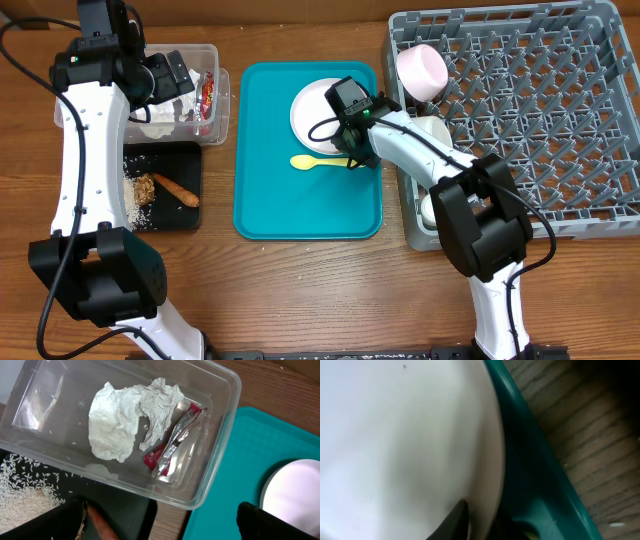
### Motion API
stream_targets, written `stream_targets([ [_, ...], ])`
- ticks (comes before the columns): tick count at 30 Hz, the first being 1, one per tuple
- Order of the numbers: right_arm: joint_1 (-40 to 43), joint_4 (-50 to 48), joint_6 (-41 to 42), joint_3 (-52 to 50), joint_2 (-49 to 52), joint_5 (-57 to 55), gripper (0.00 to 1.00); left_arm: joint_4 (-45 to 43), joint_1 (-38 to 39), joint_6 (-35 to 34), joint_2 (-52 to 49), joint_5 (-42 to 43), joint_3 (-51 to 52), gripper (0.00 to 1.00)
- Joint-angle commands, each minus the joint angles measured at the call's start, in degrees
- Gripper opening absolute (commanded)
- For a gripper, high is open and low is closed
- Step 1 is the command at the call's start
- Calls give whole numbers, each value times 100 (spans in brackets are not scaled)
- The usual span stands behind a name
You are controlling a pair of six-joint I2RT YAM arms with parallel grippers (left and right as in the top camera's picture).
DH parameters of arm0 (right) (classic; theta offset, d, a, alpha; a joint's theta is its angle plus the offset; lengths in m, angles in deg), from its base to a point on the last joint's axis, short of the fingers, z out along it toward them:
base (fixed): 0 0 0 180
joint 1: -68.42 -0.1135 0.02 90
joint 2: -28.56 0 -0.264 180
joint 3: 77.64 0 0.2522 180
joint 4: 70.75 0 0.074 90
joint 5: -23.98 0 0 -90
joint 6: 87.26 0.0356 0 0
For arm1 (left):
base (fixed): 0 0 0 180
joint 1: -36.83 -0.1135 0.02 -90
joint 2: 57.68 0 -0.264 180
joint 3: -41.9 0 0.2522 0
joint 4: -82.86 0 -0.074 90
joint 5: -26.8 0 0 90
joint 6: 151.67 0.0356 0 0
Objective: Sort waste into correct bins and load items into the dishwasher
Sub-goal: 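Reach the right gripper to the white plate and grasp its edge, then lift the white plate and stand it upright in the dish rack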
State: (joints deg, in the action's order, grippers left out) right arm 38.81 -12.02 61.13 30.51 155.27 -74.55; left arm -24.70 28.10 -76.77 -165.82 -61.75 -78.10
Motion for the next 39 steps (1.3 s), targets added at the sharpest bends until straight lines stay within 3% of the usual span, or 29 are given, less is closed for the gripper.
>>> stream_targets([
  [1, 44, -11, 35, -17, 136, 20, 8, -20, 17, -79, -13, 4, -118, 100],
  [5, 46, -28, -26, -15, 133, -2, 4, -20, 17, -79, -13, 4, -118, 100],
  [11, 42, 120, -817, 422, 109, 11, 4, -22, 17, -79, -13, 4, -118, 100],
  [21, 50, 708, -2747, 1488, -356, -125, 4, -20, 17, -79, -13, 2, -118, 100],
  [31, 55, 1266, -3453, 2120, -1147, -2074, 4, -22, 17, -79, -13, 4, -118, 100],
  [39, 127, 1506, -3635, 2120, -1714, -5062, 4, -20, 17, -79, -13, 2, -118, 100],
])
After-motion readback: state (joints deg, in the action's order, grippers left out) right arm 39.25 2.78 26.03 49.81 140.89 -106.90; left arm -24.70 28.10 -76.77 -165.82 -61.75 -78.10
